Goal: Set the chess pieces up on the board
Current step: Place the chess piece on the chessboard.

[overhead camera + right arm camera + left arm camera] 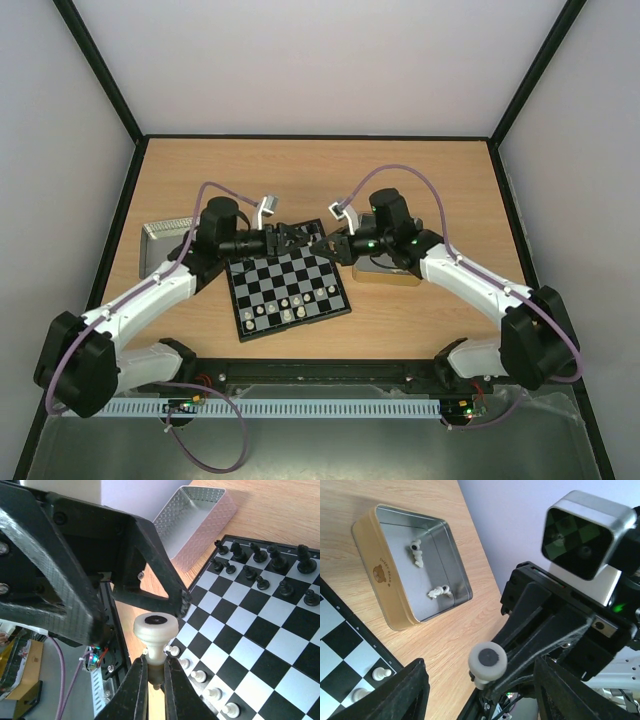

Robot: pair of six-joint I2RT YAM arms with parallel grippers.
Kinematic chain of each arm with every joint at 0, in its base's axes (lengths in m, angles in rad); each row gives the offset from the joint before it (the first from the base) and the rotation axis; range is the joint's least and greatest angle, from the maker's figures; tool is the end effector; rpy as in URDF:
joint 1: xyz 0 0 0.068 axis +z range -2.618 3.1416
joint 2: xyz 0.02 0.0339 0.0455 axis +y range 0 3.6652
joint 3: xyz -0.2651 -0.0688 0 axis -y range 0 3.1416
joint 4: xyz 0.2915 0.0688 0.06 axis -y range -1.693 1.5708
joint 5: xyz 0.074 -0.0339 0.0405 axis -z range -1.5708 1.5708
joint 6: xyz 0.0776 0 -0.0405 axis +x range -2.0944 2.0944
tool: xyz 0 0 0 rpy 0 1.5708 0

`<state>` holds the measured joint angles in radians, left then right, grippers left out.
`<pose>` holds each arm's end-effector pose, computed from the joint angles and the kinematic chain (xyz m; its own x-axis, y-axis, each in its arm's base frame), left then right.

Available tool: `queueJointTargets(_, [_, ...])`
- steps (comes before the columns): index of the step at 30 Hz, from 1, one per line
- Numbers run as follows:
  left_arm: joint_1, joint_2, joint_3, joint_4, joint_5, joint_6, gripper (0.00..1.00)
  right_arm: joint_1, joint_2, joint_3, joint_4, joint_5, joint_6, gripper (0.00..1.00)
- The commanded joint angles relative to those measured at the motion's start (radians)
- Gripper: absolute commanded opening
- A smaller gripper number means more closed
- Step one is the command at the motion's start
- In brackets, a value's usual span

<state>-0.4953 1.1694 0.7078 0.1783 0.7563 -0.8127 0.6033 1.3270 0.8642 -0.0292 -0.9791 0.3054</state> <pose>0.2645 -0.2034 0.2450 -0.8411 -0.1460 -0.5208 0.4577 0.3212 -0.8291 0.2492 0.2499 0.2389 -0.6473 -0.2423 -0.7227 -0.7594 0.1228 0.6390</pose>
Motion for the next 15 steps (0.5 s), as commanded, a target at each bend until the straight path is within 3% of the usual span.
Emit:
queueJointTargets(1, [-0.006,0.021,0.020,-0.006,0.025,0.007,0.59,0.011,0.009,0.045,-0.029,-0.034,-0.033,0.05])
queueJointTargets(15, [-0.022,0.082,0.034,0.016,0.059,-0.005,0.30,0.019,0.042,0.074,-0.073,-0.044,-0.059,0.05])
